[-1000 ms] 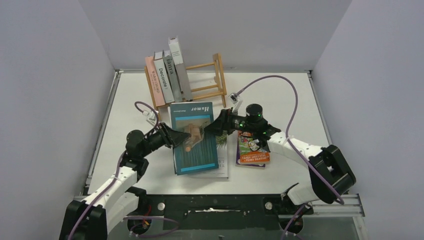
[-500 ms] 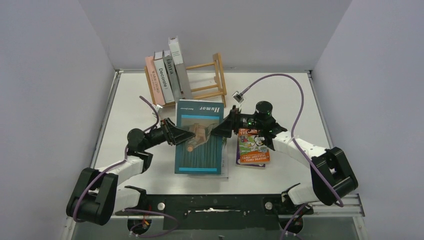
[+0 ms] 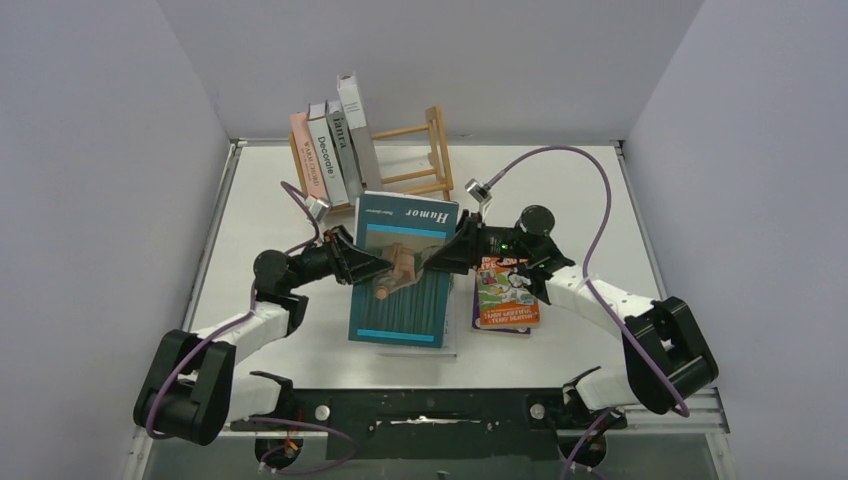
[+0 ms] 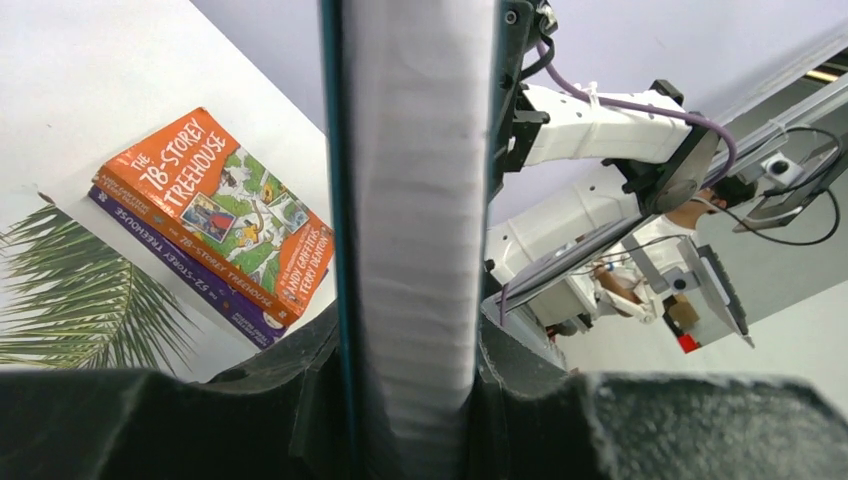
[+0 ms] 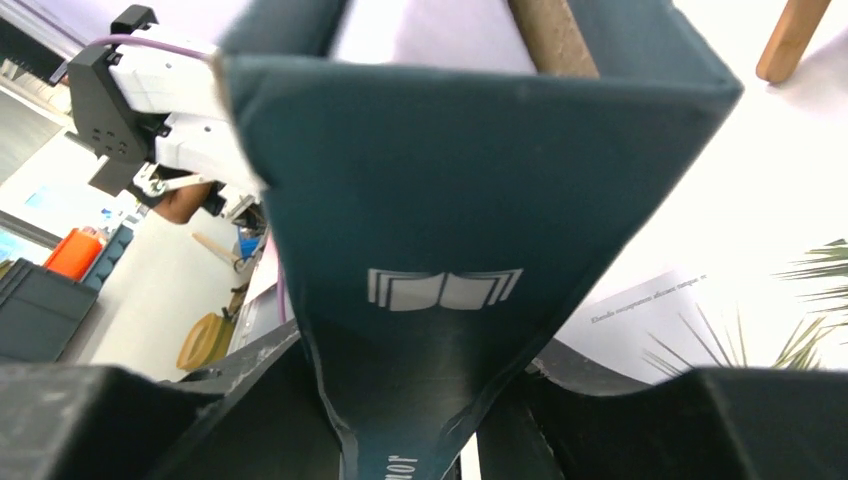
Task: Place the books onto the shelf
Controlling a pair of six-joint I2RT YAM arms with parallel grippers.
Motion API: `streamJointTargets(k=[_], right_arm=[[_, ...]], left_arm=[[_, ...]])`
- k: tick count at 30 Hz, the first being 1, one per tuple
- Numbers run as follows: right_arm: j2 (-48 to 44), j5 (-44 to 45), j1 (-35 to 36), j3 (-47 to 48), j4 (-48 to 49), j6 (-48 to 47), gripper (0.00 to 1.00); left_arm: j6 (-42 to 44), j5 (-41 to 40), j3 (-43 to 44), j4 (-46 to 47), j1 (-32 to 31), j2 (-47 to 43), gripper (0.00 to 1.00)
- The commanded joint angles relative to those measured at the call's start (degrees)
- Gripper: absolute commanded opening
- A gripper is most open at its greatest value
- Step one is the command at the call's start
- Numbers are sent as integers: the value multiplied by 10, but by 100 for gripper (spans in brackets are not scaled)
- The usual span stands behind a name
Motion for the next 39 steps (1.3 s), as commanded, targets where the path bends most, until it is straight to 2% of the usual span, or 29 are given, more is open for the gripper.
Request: streamJointTargets(k=[1,3,5,7,9,13,18,22,28,33,39], right_arm=[[-6,-7,16,-6,62,3,11],[-6,-10,16,-7,75,11,4],[-14,-9,13,-6,81,14,3],[-28,-5,7,2,63,8,3],[-49,6,-2,20,8,-23,2],[-85,54,-7,94,-193,-158,2],[-98,132,-17,168,-299,-231,0],[-104,263,-20,222,-352,-272,0],[-60,467,-20,321,-358,-309,0],[30,511,-20,434,-384,-329,0],[140,538,-16,563,-433,-346,0]], left_arm=[[-8,-6,42,30,-17,-2,30],[8,-10,50,-8,-15,-9,38],[40,-14,63,-72,-12,-31,50],[115,-29,91,-188,0,-63,56],[206,-67,132,-347,10,-98,65],[324,-178,221,-616,35,-139,71],[358,-302,287,-741,68,-176,71],[384,-408,328,-791,68,-221,71],[379,-429,334,-775,68,-225,72],[348,-437,286,-715,67,-231,72],[352,-452,267,-695,67,-227,72]])
